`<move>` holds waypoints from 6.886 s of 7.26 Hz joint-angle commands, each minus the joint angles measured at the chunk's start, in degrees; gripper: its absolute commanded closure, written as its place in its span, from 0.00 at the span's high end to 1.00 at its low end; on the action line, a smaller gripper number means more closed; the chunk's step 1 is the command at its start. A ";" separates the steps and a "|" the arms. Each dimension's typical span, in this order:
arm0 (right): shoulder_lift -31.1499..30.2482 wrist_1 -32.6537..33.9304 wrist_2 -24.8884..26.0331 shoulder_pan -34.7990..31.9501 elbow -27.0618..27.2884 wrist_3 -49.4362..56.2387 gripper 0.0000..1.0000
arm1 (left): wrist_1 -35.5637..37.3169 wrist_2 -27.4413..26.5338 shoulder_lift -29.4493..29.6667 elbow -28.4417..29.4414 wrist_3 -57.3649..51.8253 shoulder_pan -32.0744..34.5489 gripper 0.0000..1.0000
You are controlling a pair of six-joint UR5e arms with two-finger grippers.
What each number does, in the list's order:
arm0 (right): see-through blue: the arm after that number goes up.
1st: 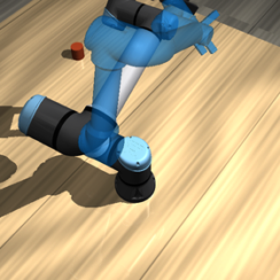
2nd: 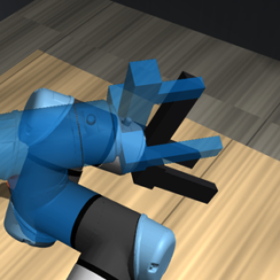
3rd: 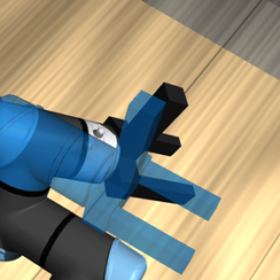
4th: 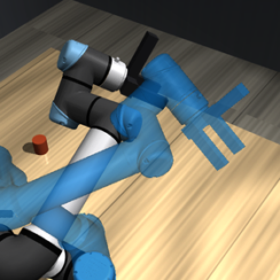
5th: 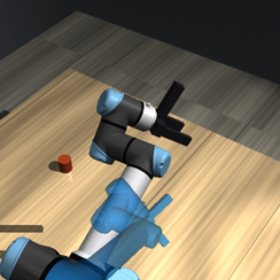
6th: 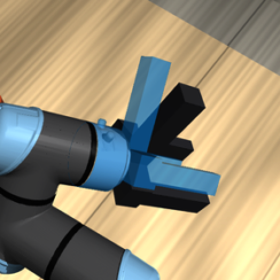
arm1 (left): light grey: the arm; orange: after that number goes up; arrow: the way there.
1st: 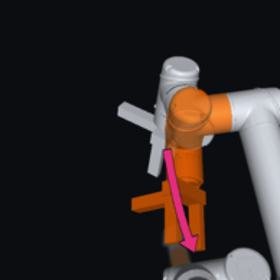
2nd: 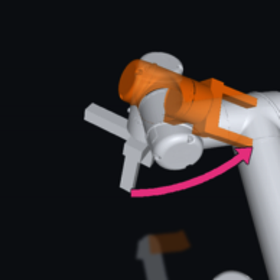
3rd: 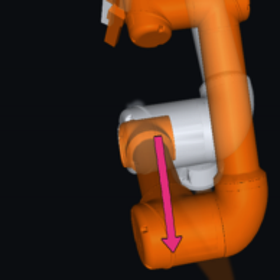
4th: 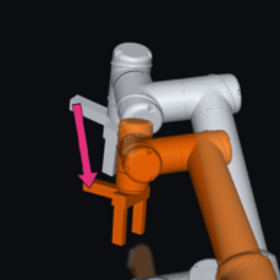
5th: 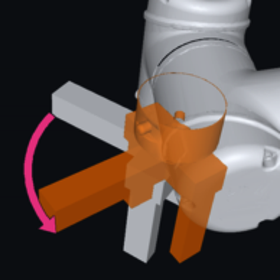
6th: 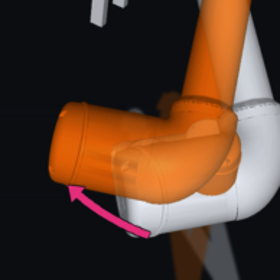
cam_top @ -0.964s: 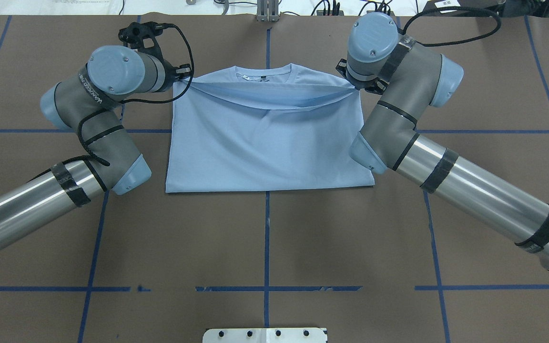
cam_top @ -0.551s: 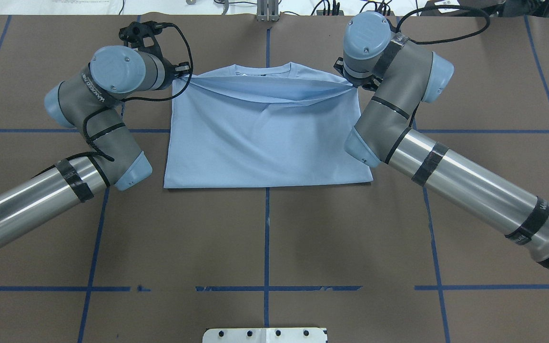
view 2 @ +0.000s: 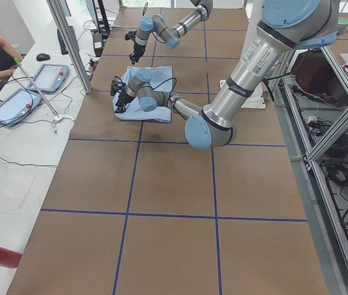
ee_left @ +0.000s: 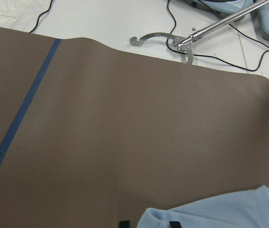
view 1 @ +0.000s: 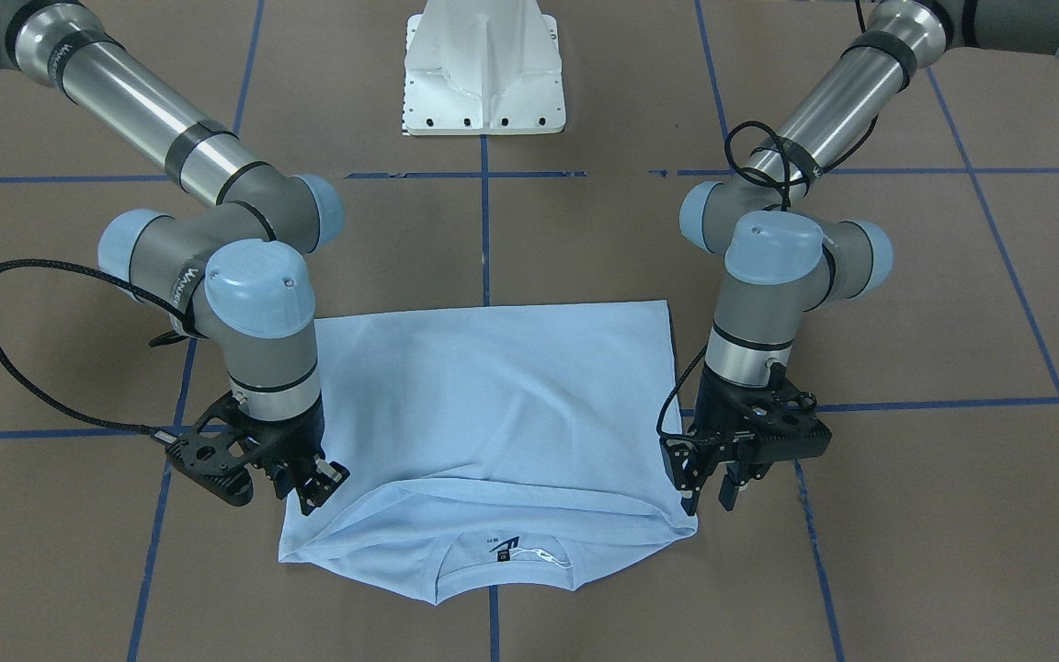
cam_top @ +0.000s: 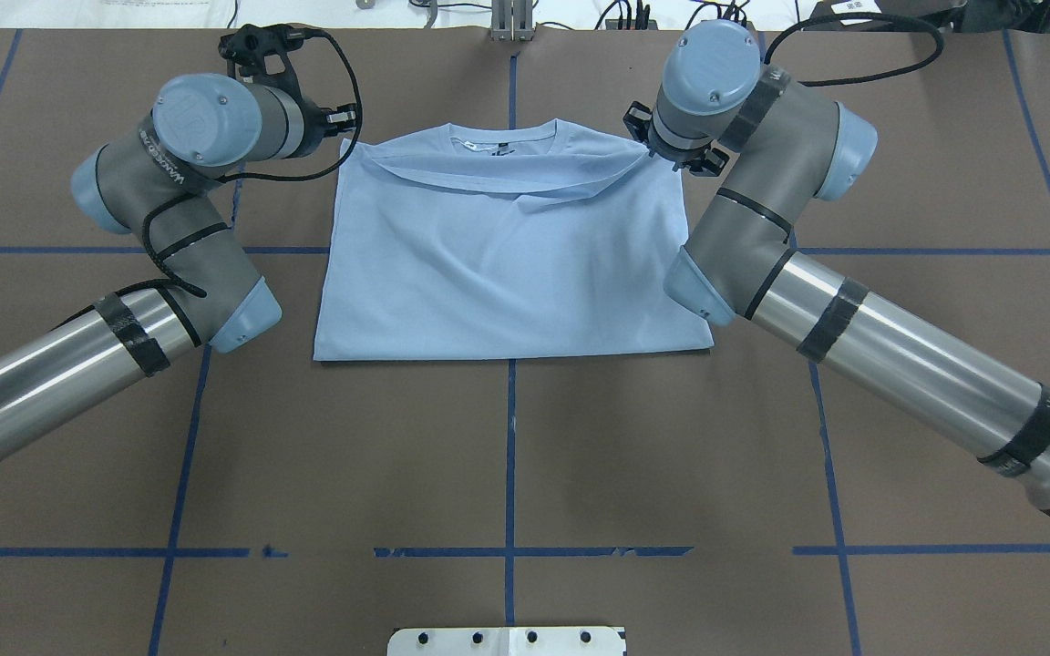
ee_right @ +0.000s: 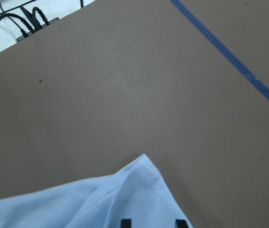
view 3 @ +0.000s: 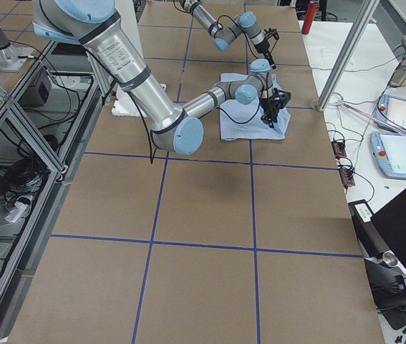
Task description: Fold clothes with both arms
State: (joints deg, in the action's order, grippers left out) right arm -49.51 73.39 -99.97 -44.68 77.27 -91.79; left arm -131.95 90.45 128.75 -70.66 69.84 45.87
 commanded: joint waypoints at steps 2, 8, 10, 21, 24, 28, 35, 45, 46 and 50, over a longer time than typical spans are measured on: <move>-20.23 -0.53 -2.35 8.96 23.95 -10.65 0.59 | -1.12 2.62 -1.92 -3.07 -0.05 0.53 0.54; -23.00 -0.71 0.39 12.43 22.58 -12.63 0.65 | -0.94 2.45 -2.89 -4.05 0.30 0.36 0.54; -22.29 -0.79 0.30 12.87 21.96 -12.63 0.65 | -0.94 2.45 -2.89 -4.05 0.30 0.36 0.54; -39.54 -0.27 -5.64 17.76 45.70 -14.46 0.00 | -0.33 2.71 -3.15 -7.81 0.56 0.01 0.54; -48.39 -0.18 -6.47 39.34 57.53 -22.89 0.00 | 1.25 14.82 -8.60 -17.91 4.76 -0.26 0.54; -48.13 -0.18 1.43 44.90 59.31 -26.95 1.00 | 1.52 21.21 -10.45 -23.12 17.29 -8.13 0.84; -41.72 -0.18 0.92 24.03 52.55 -26.43 1.00 | 12.94 11.24 -15.55 -28.31 33.17 -25.48 0.64; -40.05 0.79 1.45 23.59 50.44 -26.34 1.00 | 13.74 7.29 -12.41 -26.32 19.83 -15.05 0.00; -39.35 0.79 1.53 23.50 50.52 -26.43 1.00 | 13.47 7.28 -3.59 -18.71 18.85 -10.24 0.00; -36.45 0.70 2.93 23.77 48.61 -26.43 1.00 | 1.10 6.58 13.54 10.43 13.92 -2.10 0.00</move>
State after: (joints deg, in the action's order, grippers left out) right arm -87.08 74.14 -97.62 -20.98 127.14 -118.20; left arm -127.00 97.48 140.07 -65.75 84.51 42.76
